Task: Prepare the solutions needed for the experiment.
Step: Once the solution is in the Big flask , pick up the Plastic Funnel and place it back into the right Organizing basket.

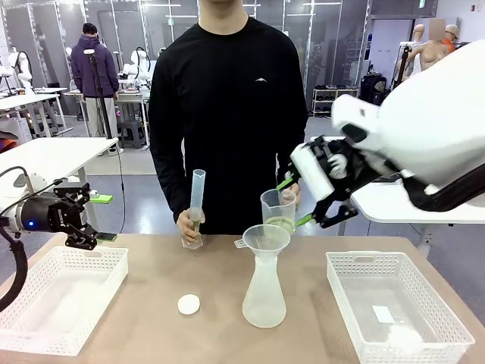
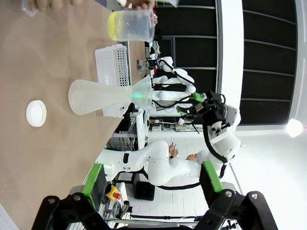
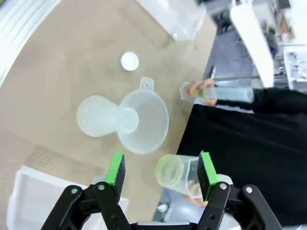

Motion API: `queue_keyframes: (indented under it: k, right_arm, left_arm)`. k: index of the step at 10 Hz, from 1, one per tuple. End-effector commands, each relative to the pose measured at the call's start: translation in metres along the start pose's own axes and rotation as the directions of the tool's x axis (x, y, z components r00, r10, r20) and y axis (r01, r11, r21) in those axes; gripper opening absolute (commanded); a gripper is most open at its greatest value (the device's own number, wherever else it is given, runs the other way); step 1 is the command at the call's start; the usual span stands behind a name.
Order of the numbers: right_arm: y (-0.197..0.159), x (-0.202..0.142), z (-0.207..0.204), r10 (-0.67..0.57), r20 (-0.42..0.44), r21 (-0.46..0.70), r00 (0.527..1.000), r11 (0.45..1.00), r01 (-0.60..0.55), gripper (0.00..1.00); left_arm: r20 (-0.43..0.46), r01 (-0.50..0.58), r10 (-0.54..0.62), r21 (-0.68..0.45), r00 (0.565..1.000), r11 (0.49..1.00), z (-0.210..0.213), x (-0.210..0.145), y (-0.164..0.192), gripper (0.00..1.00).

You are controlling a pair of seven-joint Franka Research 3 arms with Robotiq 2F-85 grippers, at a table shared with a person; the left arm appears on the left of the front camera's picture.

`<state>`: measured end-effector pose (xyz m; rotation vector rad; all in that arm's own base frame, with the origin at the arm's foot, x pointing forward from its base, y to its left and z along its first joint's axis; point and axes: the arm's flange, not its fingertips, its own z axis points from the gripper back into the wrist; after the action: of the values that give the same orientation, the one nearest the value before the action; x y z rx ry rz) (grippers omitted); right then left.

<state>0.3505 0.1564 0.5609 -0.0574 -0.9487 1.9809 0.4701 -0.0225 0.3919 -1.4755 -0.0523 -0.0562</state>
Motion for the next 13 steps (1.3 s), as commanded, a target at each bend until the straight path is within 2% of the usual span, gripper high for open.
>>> queue_keyframes:
  k: [1,3,4,5,6,10,11,13]
  right_arm:
    - [-0.01,-0.036,0.028,-0.348,0.015,-0.046,0.937,0.936,0.349,0.76]
    - [-0.009,-0.072,0.047,-0.545,-0.005,-0.088,0.839,0.836,0.542,0.76]
    - [-0.003,-0.079,0.051,-0.576,-0.011,-0.105,0.818,0.814,0.572,0.76]
    - [0.004,-0.077,0.052,-0.429,-0.085,-0.094,0.899,0.902,0.421,0.76]
    - [-0.003,-0.088,0.056,-0.516,-0.025,-0.071,0.856,0.855,0.514,0.76]
    - [-0.001,-0.089,0.057,-0.515,-0.039,-0.08,0.856,0.856,0.511,0.76]
    - [-0.011,-0.121,0.052,-0.724,-0.017,-0.032,0.69,0.69,0.723,0.76]
    - [-0.006,-0.159,0.062,-0.889,-0.046,0.0,0.456,0.457,0.89,0.76]
  left_arm:
    - [0.009,0.008,-0.008,0.014,1.0,1.0,-0.002,0.001,-0.001,1.0]
    - [0.009,0.008,-0.008,0.014,1.0,1.0,-0.002,0.001,-0.001,1.0]
    - [0.009,0.008,-0.008,0.014,1.0,1.0,-0.002,0.001,-0.001,1.0]
    - [0.009,0.008,-0.008,0.014,1.0,1.0,-0.002,0.001,-0.001,1.0]
    - [0.009,0.008,-0.008,0.014,1.0,1.0,-0.002,0.001,-0.001,1.0]
    - [0.009,0.008,-0.008,0.014,1.0,1.0,-0.002,0.001,-0.001,1.0]
    - [0.009,0.008,-0.008,0.014,1.0,1.0,-0.002,0.001,-0.001,1.0]
    - [0.009,0.008,-0.008,0.014,1.0,1.0,-0.002,0.001,-0.001,1.0]
